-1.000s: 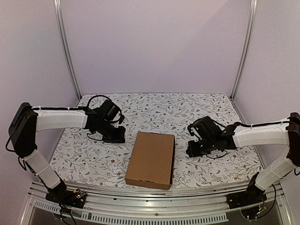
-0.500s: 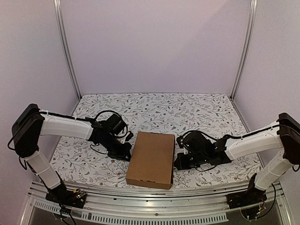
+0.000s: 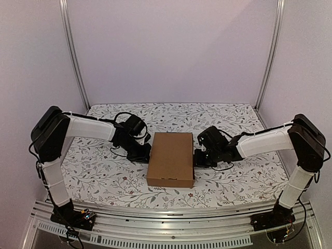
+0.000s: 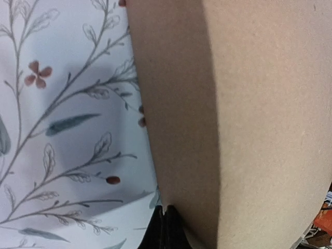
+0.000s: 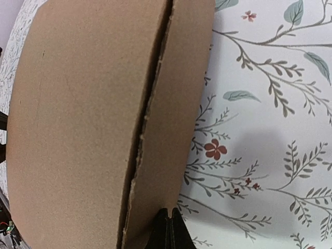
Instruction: Fold the paper box
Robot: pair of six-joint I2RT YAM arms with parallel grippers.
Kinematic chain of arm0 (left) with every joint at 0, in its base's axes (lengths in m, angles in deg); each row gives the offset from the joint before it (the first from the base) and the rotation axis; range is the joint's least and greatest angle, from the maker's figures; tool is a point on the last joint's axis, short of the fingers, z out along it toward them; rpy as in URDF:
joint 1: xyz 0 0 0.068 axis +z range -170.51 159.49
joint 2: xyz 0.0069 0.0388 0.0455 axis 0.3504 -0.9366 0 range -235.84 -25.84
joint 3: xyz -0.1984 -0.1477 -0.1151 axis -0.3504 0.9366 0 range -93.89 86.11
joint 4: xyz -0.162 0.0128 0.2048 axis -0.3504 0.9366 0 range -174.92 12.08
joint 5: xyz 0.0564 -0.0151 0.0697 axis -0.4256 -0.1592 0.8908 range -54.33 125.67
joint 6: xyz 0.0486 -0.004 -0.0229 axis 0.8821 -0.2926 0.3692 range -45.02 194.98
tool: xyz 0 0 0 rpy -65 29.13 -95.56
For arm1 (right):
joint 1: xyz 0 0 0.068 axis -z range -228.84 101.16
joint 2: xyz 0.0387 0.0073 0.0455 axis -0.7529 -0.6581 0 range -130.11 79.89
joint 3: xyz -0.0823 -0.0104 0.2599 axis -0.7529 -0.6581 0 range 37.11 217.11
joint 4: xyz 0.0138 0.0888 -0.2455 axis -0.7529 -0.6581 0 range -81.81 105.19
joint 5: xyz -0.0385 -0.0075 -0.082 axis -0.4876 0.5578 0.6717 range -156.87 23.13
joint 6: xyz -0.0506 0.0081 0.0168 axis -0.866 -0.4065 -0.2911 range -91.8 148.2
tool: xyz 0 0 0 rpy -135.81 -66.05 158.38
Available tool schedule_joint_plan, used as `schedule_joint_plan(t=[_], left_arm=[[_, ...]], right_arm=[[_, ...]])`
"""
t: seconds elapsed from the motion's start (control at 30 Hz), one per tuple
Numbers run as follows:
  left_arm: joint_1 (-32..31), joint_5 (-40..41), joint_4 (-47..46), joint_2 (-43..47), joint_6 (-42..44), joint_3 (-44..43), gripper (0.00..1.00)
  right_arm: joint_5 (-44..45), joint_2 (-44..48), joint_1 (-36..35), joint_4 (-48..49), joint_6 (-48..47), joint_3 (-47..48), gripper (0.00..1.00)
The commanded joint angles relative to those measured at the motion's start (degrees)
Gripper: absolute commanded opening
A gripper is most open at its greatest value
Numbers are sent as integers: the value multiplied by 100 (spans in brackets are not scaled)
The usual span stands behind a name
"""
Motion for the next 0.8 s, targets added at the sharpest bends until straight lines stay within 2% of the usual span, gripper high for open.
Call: schedule_joint_plan(t=[0.0, 0.1, 0.3, 0.53, 0.77], left_arm=[[115, -393, -599, -343, 156, -535, 0], [230, -81, -338, -237, 184, -441, 0], [325, 373, 36, 541, 218, 329, 0], [276, 79, 95, 1297, 100, 1261, 0], [-62, -28, 49, 1472, 10, 1577, 0]], right_arm=[[-636, -253, 261, 573, -328, 409, 0], [-441, -205, 334, 222, -518, 325, 0], [-152, 334, 334, -224, -691, -303, 0], [208, 1316, 50, -391, -341, -1168, 0], [528, 1796, -586, -462, 192, -1508, 0]])
